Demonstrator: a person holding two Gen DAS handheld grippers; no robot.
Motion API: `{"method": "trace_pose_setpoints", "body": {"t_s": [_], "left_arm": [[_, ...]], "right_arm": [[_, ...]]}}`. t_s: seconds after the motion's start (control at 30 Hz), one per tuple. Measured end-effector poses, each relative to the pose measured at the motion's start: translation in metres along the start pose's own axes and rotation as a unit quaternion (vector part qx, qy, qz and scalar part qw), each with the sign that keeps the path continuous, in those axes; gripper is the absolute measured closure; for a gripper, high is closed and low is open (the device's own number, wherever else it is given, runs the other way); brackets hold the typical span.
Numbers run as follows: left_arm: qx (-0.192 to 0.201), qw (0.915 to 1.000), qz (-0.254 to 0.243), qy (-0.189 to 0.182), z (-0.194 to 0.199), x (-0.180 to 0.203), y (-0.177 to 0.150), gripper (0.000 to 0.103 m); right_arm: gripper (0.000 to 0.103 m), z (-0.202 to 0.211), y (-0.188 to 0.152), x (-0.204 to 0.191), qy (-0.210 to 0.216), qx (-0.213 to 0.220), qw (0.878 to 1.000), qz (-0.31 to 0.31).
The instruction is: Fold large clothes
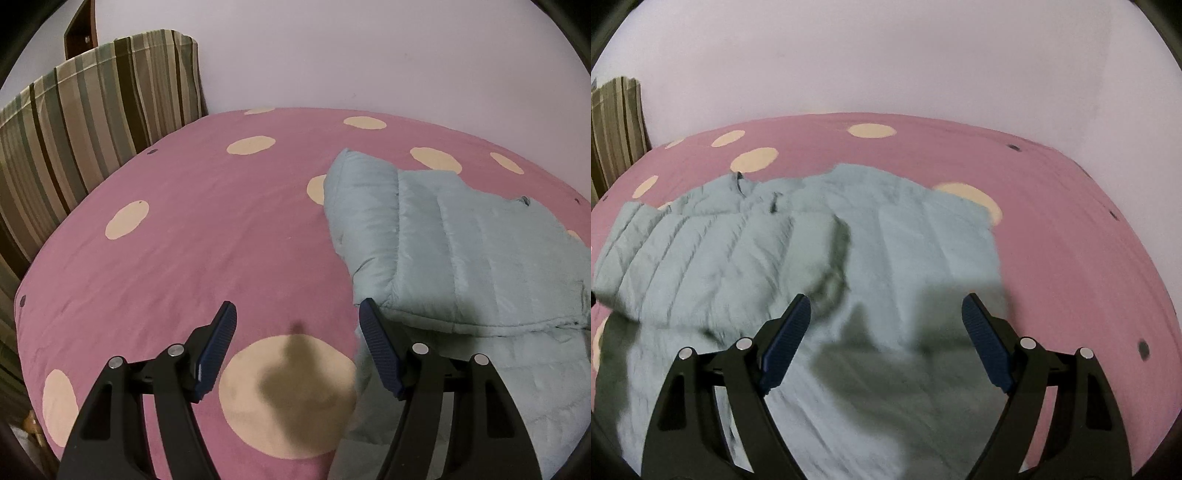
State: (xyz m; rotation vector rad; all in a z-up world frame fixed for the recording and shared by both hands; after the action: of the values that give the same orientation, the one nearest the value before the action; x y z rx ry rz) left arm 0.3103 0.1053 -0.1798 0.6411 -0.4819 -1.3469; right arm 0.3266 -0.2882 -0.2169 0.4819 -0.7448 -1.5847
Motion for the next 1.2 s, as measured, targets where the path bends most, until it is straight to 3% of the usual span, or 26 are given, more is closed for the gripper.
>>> {"method": "trace_pose_setpoints", "body": {"t_s": [0.17, 0.27, 0.4, 0.43, 0.57, 0.73, 0.93, 1.2], "left_arm": [[-0.001, 1.0000, -0.002, 0.003, -0.008, -0.003, 0.000, 0.035], [-0.005, 1.0000, 0.001, 0.001, -0.012, -0.004, -0.003, 0.035], [-0.010, 0.9999, 0.000, -0.001, -0.016, -0.003, -0.005, 0.035], [-0.011, 0.9999, 0.000, -0.001, -0.016, -0.002, -0.005, 0.035], [0.001, 0.9999, 0.010, -0.007, -0.008, -0.004, 0.003, 0.035], [0.018, 0.9997, 0.005, -0.016, -0.004, 0.009, 0.021, 0.035], [0.010, 0.9994, -0.025, -0.020, -0.026, 0.045, 0.030, 0.035], [-0.042, 0.9972, -0.060, 0.016, -0.075, 0.062, 0.018, 0.034]], "right_arm": [[0.028, -0.038, 0.013, -0.025, 0.017, -0.033, 0.999, -0.001], [0.044, -0.057, 0.009, -0.034, 0.035, -0.064, 0.997, -0.010], [0.087, -0.068, 0.002, -0.047, 0.067, -0.083, 0.994, -0.012], [0.093, -0.066, 0.003, -0.047, 0.065, -0.078, 0.995, -0.009], [0.096, -0.052, 0.015, -0.036, 0.064, -0.051, 0.996, -0.019], [0.097, -0.038, 0.028, 0.007, 0.005, -0.014, 1.000, -0.021], [0.096, -0.060, 0.013, 0.063, -0.030, -0.050, 0.997, -0.052], [0.094, -0.098, -0.015, 0.065, -0.039, -0.086, 0.995, -0.029]]}}
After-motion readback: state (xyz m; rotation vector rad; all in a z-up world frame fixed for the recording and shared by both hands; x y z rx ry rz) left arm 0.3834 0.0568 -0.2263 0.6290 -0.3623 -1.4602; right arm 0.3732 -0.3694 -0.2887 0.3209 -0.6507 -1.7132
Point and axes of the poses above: each gripper's, at about its wrist camera, not at the fingertips, and z roughly against the way its jaws point, x to its right, y to its top, the point moved 8 cm from there along -z, roughly the way its jaws point, and after that the axes turned 3 degrees about -y, right-handed, at the moved point
